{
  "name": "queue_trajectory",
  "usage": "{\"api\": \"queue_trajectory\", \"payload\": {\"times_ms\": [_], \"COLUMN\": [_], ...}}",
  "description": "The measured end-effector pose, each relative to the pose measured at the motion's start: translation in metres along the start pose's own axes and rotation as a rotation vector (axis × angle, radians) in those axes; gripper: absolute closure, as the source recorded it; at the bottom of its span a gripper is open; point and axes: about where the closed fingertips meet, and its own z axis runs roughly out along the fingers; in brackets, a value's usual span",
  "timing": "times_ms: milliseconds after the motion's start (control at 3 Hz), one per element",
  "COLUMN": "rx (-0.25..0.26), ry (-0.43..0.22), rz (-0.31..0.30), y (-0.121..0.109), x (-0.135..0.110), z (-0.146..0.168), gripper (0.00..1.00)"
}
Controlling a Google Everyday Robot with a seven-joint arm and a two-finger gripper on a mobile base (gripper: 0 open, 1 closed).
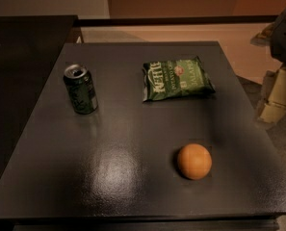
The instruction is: Move orange near green can
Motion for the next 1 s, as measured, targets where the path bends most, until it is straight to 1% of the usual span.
{"api": "queue_trajectory", "payload": {"times_ms": [333, 667, 1000], "rx": [0.000, -0.030, -0.079], "ry": [0.000, -0.031, -0.088], "rz": [0.000, -0.022, -0.063], "y": [0.000, 0.011, 0.034], "x": [0.000, -0.006, -0.015], "z": [0.000, 0.002, 0.013], "gripper": [0.00, 0.00, 0.00]}}
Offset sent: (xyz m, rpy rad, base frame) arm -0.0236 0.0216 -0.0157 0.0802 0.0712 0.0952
